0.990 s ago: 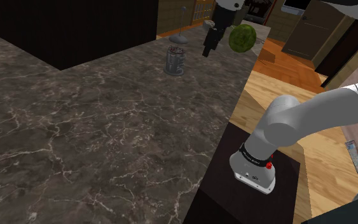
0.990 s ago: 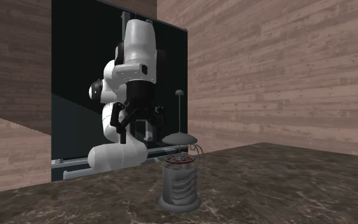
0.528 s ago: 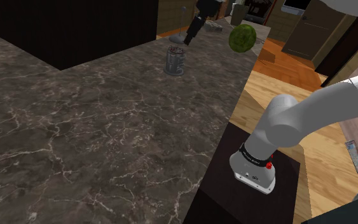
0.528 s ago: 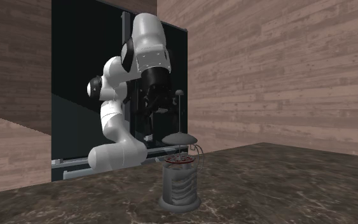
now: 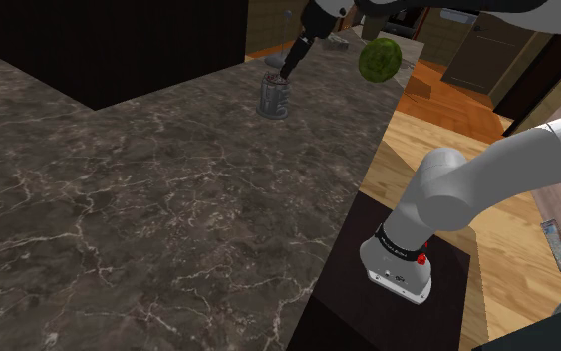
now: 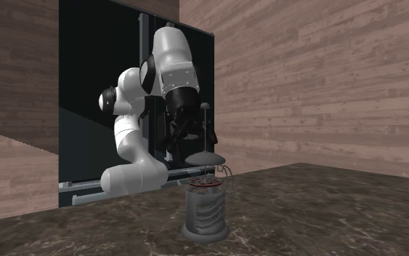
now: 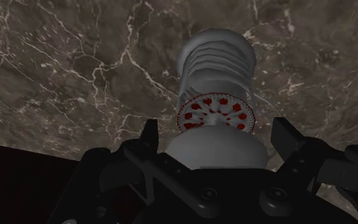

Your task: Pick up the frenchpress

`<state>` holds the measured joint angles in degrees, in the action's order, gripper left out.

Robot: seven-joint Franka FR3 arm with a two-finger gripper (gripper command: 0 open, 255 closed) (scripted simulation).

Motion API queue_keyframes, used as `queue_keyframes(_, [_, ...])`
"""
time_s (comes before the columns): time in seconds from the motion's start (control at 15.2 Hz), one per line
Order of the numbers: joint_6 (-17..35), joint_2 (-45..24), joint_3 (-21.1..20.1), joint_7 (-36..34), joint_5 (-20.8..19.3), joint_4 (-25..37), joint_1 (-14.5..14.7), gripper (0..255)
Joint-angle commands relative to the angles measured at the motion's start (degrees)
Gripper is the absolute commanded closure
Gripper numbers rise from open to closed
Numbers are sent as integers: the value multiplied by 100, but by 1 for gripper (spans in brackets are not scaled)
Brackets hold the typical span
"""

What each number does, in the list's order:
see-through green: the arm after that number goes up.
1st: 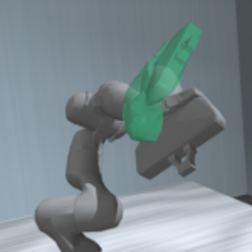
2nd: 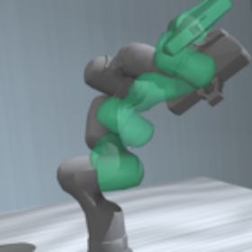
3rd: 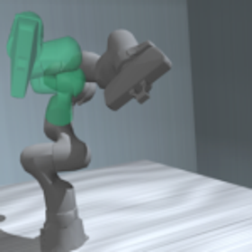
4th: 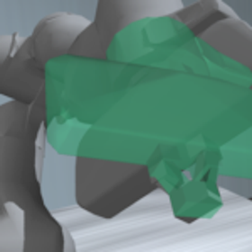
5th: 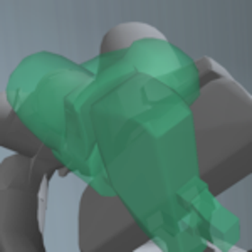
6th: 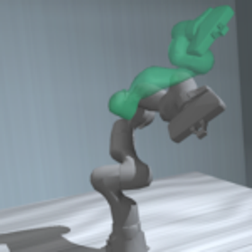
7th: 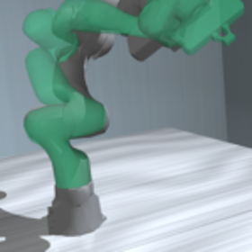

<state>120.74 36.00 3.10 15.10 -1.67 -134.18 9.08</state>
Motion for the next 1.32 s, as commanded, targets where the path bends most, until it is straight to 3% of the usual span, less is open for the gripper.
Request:
queue_keyframes(0.0, [123, 14, 4, 2, -2, -132, -2, 0])
queue_keyframes(0.07, [123, 13, 4, 2, -2, -131, -2, 0])
queue_keyframes(0.13, [124, 9, 1, -1, -2, -128, -1, 255])
queue_keyframes(0.73, [123, 12, 4, 1, -3, -131, -1, 255])
queue_keyframes(1.25, [-473, -64, -7, 4, 10, 541, 8, 255])
